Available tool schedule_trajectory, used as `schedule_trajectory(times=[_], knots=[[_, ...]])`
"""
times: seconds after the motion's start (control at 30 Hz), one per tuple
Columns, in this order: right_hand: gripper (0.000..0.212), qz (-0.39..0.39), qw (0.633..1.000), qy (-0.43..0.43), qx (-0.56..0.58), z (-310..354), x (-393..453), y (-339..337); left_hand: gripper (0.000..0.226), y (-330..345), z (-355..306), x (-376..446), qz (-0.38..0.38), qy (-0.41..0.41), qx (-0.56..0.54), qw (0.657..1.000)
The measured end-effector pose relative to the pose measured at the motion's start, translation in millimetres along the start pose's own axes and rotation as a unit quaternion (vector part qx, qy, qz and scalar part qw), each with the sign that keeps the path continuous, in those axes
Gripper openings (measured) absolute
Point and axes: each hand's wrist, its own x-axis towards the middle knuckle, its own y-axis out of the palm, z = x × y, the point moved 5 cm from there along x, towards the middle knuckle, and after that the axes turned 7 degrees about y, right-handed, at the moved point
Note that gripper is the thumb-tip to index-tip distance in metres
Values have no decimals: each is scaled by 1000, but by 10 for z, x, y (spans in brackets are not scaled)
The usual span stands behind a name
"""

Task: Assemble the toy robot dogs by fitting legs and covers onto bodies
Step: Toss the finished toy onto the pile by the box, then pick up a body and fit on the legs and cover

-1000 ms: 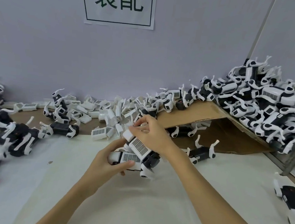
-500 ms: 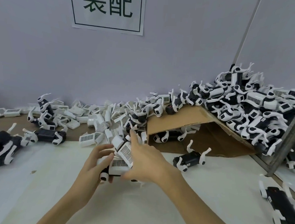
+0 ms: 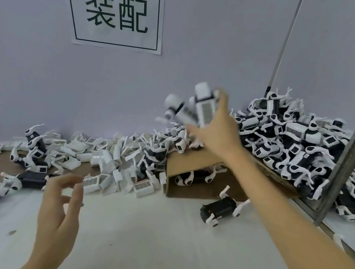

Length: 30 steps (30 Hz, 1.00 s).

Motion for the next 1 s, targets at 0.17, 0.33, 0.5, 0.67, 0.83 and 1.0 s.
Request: schedule_trajectory(times=[0.17, 0.33, 0.5, 0.67, 0.83, 1.0], knots=[[129, -80, 941, 68, -321, -349, 1278, -601, 29, 230, 23, -134, 118, 93, 101, 983], [66, -7, 887, 85, -453, -858, 1374, -413, 29, 349, 33, -221, 209, 147, 161, 953], [50, 22, 898, 84, -430, -1124, 1010, -63, 30, 352, -17, -239, 254, 166, 191, 933], [44, 22, 951, 46, -305, -843, 392, 358, 39, 353, 37, -252, 273, 148, 195, 930], [33, 125, 986, 60, -96, -471, -589, 759, 38, 341, 119, -279, 295, 127, 210, 923], [27, 188, 976, 101, 40, -304, -1512, 1212, 28, 363, 158, -299, 321, 103, 218, 916]])
